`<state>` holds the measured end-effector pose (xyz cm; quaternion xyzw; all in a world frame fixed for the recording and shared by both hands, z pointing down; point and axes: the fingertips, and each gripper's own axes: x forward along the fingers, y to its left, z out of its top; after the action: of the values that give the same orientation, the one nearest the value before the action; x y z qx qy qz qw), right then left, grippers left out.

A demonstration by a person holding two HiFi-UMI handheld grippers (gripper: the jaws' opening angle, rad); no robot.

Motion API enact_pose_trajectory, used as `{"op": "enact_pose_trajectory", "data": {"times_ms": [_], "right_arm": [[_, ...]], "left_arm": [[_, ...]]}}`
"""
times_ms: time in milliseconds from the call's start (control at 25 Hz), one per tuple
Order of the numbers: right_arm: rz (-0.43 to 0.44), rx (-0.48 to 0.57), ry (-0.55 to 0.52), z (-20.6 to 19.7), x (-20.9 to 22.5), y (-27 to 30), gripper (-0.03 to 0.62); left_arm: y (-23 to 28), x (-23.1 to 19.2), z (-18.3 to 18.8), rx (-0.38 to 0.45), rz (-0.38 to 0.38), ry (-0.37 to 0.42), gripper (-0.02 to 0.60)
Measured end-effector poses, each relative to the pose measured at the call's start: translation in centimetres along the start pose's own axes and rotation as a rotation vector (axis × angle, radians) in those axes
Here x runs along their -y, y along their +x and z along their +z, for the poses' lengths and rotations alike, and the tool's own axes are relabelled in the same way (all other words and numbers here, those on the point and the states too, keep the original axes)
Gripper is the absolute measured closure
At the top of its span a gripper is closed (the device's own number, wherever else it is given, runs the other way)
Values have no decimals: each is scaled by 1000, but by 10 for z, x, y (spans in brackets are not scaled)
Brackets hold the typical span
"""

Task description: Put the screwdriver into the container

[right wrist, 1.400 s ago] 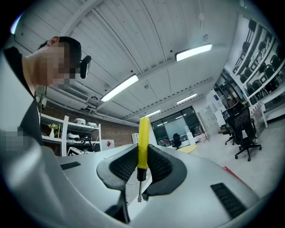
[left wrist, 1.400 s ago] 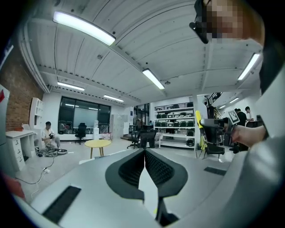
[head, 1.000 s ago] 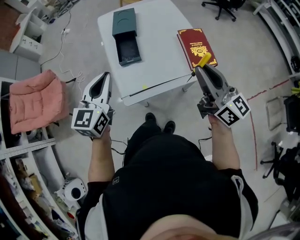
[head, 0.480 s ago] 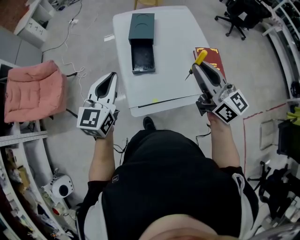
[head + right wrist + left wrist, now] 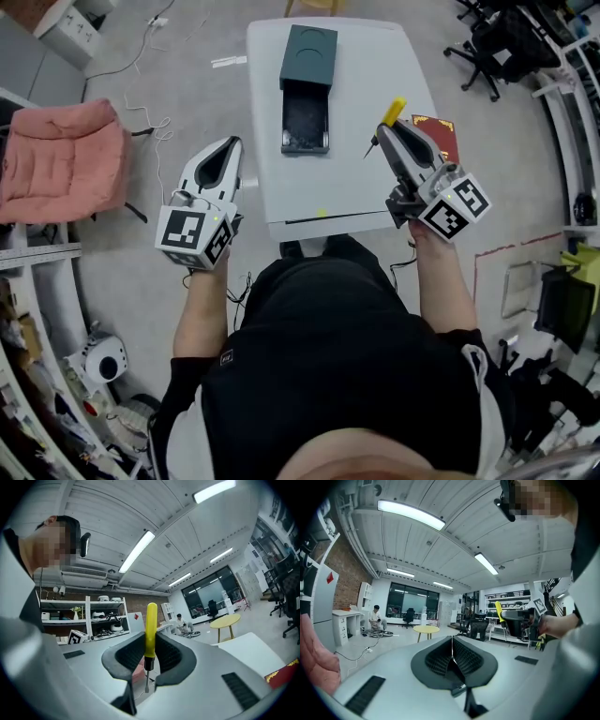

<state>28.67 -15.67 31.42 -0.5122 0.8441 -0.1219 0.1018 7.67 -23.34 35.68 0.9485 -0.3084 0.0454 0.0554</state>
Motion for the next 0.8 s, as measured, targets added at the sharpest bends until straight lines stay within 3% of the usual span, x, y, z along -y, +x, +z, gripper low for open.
{"op": "enact_pose_trajectory", "data": {"times_ms": [800], "right_arm": [[257, -223, -53, -32, 73, 107, 514]], "left_arm": [[37, -40, -17, -48, 247, -80, 563]]}}
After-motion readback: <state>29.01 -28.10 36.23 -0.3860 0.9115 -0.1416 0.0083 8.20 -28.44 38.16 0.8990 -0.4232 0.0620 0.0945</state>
